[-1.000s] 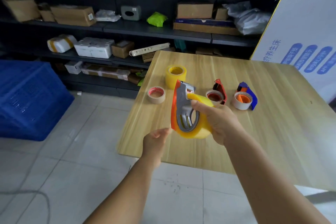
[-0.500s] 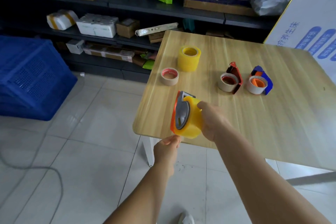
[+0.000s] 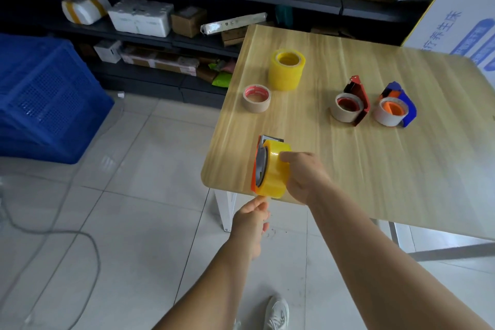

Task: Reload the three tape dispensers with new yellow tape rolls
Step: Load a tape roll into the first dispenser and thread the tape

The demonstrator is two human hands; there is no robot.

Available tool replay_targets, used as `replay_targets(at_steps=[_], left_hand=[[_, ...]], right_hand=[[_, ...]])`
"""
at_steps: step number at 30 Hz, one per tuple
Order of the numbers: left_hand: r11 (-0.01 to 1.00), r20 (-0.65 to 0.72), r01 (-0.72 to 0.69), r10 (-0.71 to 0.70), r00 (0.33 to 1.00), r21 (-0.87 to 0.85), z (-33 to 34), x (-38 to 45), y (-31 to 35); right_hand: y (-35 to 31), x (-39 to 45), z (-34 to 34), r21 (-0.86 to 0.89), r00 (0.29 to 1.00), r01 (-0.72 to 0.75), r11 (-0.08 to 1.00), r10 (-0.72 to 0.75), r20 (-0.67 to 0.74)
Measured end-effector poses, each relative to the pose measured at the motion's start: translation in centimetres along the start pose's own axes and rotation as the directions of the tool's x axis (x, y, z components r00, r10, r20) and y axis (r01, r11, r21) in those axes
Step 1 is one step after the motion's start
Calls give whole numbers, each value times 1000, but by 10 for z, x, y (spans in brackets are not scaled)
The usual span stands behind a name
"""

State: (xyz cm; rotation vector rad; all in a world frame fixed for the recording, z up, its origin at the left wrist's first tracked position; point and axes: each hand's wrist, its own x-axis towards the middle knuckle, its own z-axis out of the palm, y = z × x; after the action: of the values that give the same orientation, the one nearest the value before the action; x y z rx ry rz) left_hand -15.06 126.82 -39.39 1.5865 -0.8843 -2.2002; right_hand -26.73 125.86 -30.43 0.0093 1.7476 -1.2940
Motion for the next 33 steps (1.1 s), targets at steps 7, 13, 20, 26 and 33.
replay_targets(at_steps=[7,13,20,26,33], left_hand=[[995,-9,88,-88,996,42,-3,10,10],[993,4,99,-99,995,59,-10,20,13],[988,-8,140,-140,990,64,-13,34,11],[983,12,183,-183,983,8,-10,37,9],[979,-14,206,-206,978,0,-7,31,15]], right_hand=[[1,14,13,-11,999,-20,1000,21,31],[7,27,22,-2,997,-44,999,44,68],[14,45,28,4,996,-39,999,38,76],[26,50,34,55,995,-16,998,11,98],[35,52,33,47,998,4,999,-7,70]])
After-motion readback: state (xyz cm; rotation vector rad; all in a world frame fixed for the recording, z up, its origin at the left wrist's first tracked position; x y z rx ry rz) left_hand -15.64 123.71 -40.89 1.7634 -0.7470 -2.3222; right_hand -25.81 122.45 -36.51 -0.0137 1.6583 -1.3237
